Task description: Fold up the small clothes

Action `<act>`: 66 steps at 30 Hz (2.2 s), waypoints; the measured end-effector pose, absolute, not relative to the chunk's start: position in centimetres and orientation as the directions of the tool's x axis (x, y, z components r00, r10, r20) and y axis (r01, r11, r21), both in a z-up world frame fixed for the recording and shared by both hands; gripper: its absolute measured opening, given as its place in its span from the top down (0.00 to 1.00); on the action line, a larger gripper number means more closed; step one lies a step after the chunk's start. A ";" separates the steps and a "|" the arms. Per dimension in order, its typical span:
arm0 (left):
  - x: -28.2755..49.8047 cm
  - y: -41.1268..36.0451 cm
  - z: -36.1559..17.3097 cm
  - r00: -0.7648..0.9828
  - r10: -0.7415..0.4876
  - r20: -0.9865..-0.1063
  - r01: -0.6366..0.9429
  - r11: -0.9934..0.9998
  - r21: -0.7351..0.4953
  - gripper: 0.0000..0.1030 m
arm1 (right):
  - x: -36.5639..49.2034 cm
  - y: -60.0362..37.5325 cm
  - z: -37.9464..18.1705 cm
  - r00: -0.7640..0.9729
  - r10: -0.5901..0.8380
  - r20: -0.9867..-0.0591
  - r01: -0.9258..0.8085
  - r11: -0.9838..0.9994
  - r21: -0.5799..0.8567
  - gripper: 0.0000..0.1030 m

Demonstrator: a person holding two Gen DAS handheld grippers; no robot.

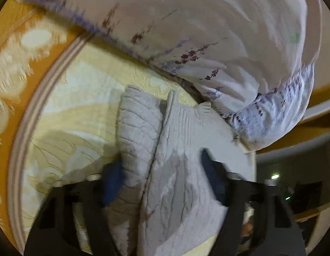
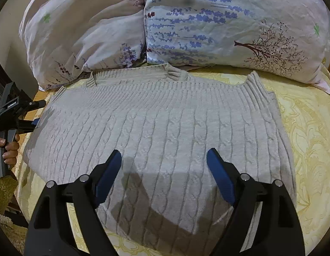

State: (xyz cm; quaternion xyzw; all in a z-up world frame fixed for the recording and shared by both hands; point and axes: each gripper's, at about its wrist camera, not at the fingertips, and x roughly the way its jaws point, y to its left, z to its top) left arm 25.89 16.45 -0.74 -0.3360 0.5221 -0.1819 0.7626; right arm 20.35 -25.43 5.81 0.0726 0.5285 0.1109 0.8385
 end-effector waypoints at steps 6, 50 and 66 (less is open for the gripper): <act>25.4 15.5 -0.5 0.398 -0.606 -0.689 -0.078 0.726 -0.684 0.70 | 20.4 -25.4 5.8 0.418 0.267 -0.869 -0.107 0.964 0.245 0.20; 25.4 -3.9 6.3 0.379 -0.774 -0.507 0.162 0.595 -0.787 0.24 | 18.8 -38.8 7.3 0.504 0.578 -0.642 0.247 0.615 0.749 0.20; 22.7 -3.5 0.7 0.272 -0.674 -0.687 0.090 0.728 -0.679 0.24 | 21.2 -33.0 2.7 0.297 0.725 -0.622 0.297 0.548 0.782 0.54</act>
